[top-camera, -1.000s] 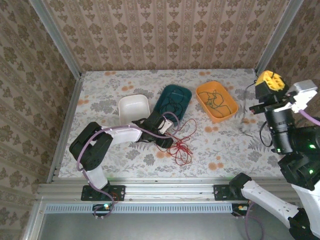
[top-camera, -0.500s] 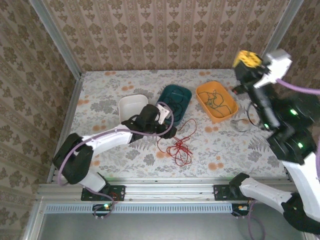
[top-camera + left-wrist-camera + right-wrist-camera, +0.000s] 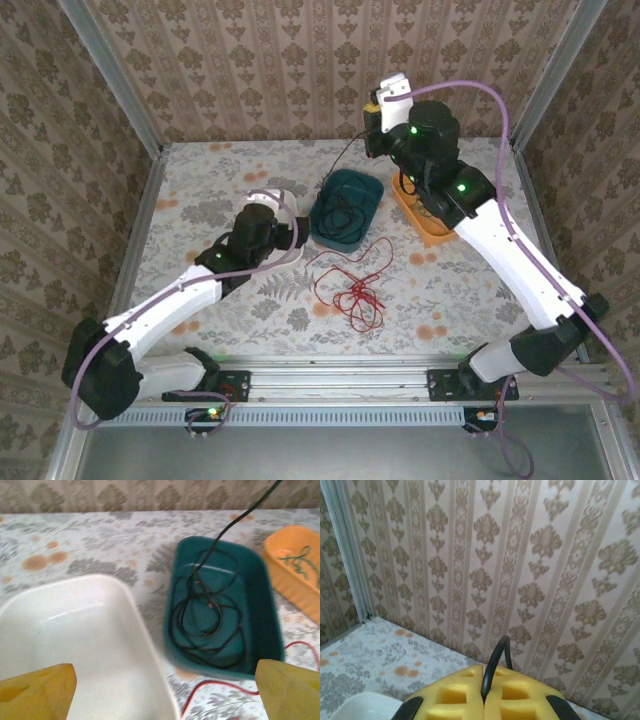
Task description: Untangle the cables
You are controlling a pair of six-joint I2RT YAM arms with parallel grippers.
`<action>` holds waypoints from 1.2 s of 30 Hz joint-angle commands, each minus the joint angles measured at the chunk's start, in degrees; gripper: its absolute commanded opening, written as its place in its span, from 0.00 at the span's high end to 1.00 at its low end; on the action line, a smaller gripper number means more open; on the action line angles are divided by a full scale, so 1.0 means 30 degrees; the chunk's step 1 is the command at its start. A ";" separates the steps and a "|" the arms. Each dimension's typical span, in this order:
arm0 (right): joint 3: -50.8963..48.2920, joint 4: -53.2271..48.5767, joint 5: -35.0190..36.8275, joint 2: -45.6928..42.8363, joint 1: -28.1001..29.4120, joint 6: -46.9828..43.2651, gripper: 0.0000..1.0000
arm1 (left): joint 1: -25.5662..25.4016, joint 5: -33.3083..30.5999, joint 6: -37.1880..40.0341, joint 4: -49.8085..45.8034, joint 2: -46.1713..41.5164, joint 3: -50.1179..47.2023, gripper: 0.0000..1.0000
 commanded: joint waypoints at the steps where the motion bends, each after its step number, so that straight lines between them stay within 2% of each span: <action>1: 0.0963 0.0714 -0.0425 0.0924 -0.0219 0.0389 1.00 | 0.0407 -0.1139 -0.1155 -0.1167 -0.1027 -0.1020 0.07; 5: 0.0463 0.0582 -0.0332 0.2150 -0.0365 0.0984 1.00 | 0.0755 -0.1140 -0.1428 -0.1211 -0.1529 -0.1336 0.06; 11: -0.2022 0.0823 0.0536 0.3057 -0.0453 0.2696 1.00 | 0.0833 -0.1055 -0.1146 -0.1383 -0.1337 -0.1054 0.06; 17: -0.4148 0.0522 0.0527 0.3810 -0.0340 0.5598 1.00 | 0.0857 -0.0698 -0.1039 -0.1357 -0.0977 -0.0838 0.06; 23: -0.5880 0.1146 -0.1272 0.4595 -0.0336 0.8081 1.00 | 0.0828 -0.0304 -0.1432 -0.1036 -0.0918 -0.1185 0.06; 29: -0.6490 0.2242 -0.4953 0.5431 0.0005 0.9166 1.00 | 0.0628 -0.0133 -0.1474 -0.1064 -0.0630 -0.1248 0.06; 36: -0.7457 0.3086 -0.6423 0.5560 0.0916 1.0187 1.00 | 0.0175 -0.0074 -0.1404 -0.0861 0.0039 -0.1015 0.06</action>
